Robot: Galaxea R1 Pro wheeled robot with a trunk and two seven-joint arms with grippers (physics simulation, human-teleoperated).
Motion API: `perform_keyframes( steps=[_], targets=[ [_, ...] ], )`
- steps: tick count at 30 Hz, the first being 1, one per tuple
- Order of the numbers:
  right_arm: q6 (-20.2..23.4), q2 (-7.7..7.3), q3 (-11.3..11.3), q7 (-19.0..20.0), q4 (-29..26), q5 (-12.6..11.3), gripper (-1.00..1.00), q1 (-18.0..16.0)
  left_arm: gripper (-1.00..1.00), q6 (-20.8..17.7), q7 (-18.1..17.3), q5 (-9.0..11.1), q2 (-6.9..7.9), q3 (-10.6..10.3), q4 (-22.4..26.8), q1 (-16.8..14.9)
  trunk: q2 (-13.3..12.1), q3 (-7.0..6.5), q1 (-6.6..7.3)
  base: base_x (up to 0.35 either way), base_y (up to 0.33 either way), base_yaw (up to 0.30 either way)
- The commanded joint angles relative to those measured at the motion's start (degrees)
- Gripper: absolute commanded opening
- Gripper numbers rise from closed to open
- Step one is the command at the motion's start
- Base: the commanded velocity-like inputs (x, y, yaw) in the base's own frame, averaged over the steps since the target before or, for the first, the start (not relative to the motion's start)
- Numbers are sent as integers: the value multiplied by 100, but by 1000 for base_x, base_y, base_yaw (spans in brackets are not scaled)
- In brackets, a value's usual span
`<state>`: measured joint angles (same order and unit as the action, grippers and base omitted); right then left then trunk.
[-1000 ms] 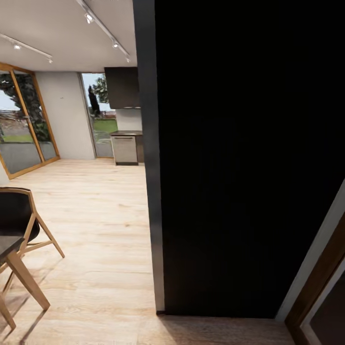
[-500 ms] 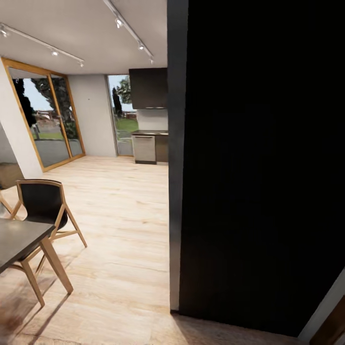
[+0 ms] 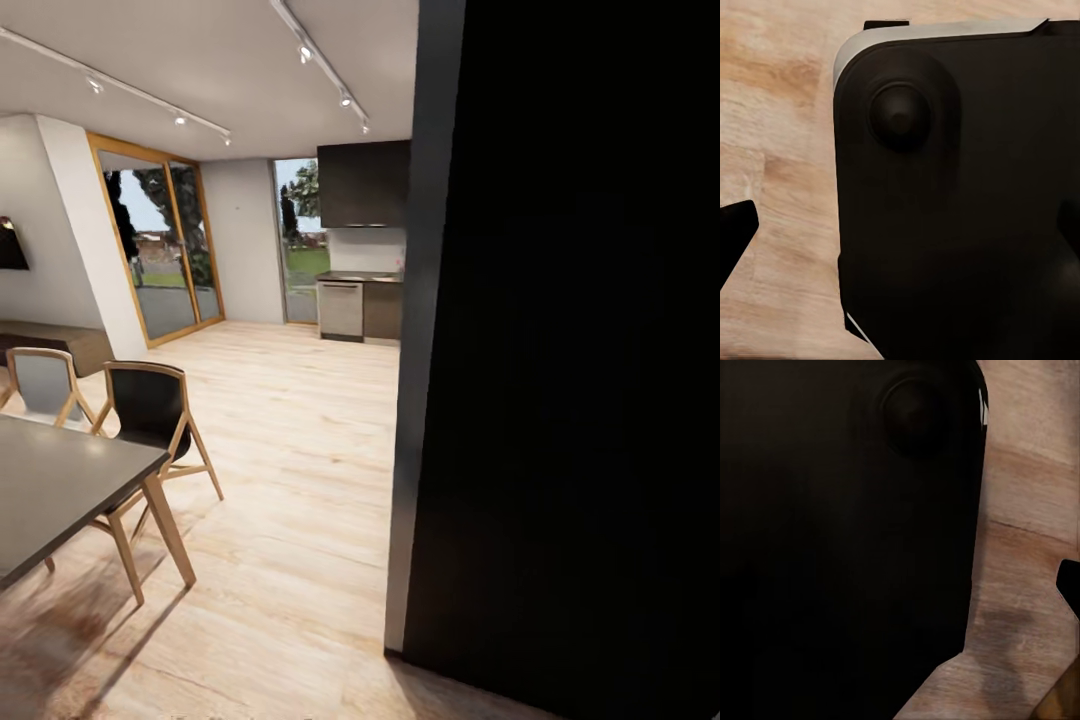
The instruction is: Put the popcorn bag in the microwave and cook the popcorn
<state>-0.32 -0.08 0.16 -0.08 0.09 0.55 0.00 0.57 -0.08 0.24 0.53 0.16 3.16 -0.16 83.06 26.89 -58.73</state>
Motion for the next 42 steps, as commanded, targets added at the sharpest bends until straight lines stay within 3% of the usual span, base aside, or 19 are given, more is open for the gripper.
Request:
perform_keyframes(
  steps=[1,22,30,42],
  targets=[
    [-3,-1,1,-1,0,6,100,0,100,5,-1,2,0,1,1,-1,2,4,0,0,0,269],
    [-47,-1,-8,-1,0,6,100,0,100,4,-1,45,-60,43,21,-1,2,4,0,0,0,269],
    [-48,-1,-8,-1,0,6,100,0,100,8,-8,341,-61,46,18,-1,2,4,0,0,0,269],
    [-56,-1,-8,-1,0,6,100,0,100,12,-1,363,-61,54,18,-1,2,4,0,0,0,269]
  ],
)
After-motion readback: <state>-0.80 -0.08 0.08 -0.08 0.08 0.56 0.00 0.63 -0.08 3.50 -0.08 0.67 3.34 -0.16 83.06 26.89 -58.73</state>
